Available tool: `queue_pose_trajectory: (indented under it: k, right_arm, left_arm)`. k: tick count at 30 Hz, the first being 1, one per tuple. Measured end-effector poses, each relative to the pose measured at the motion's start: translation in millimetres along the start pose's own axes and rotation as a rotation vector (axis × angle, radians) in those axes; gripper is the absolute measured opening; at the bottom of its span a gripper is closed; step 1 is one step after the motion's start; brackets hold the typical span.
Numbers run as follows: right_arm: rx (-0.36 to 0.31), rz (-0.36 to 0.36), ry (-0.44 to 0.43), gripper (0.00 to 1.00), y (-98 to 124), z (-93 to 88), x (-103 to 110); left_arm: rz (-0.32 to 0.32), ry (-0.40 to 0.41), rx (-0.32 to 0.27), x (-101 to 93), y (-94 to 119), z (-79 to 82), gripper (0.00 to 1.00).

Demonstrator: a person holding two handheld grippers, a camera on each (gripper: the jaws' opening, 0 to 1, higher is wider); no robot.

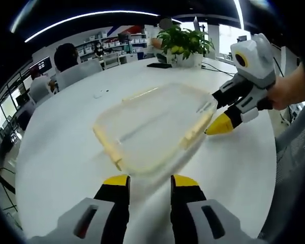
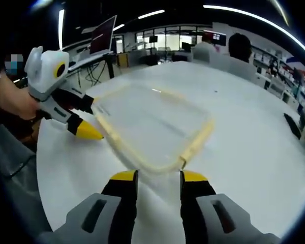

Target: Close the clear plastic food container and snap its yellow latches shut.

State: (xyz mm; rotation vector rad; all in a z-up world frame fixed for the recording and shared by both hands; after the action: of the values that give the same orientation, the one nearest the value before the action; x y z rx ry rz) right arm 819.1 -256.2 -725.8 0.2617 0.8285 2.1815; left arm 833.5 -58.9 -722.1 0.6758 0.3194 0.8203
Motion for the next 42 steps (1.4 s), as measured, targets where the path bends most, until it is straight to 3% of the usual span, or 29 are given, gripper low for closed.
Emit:
queue_pose_trajectory:
  k: [9, 17, 31, 35, 39, 42]
  right_arm:
    - [0.016, 0.019, 0.023, 0.28, -3.6, 5.1, 2.4]
    - [0.029, 0.011, -0.035, 0.31, 11.1, 6.7, 2.3]
    - [-0.022, -0.045, -0.054, 0.43, 72.3, 6.3, 31.7]
    - [-0.049, -0.058, -0.064, 0.47, 91.2, 8.6, 43.6]
    - [-0.061, -0.074, -0.069, 0.5, 109.4, 8.6, 54.6]
    - [-0.083, -0.093, -0.082, 0.51, 123.1, 6.9, 62.5]
  left_arm:
    - [0.01, 0.009, 0.003, 7.0, 2.0, -1.3, 0.25]
    - [-0.002, 0.053, 0.009, -0.4, 11.8, -6.7, 0.27]
    - [0.03, 0.101, -0.073, -40.9, 85.7, -21.7, 0.3]
    - [0.06, 0.142, -0.107, -46.9, 109.9, -25.0, 0.35]
    - [0.108, 0.191, -0.136, -46.5, 130.2, -26.4, 0.46]
    - [0.108, 0.236, -0.154, -51.1, 144.0, -29.5, 0.48]
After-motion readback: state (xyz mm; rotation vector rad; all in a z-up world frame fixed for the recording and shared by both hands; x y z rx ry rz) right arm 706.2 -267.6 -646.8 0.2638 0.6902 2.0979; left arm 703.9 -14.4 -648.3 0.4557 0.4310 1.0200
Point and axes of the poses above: the point that each gripper's makers call its tool centre point, and the gripper's own axes: y roughly backward along the fingers, x roughly to its left, z roughly out of its top, the point moved 7 cm from there along y, roughly backward along the fingers, and after that the axes turned 8 degrees about y, right-handed, at the moved point
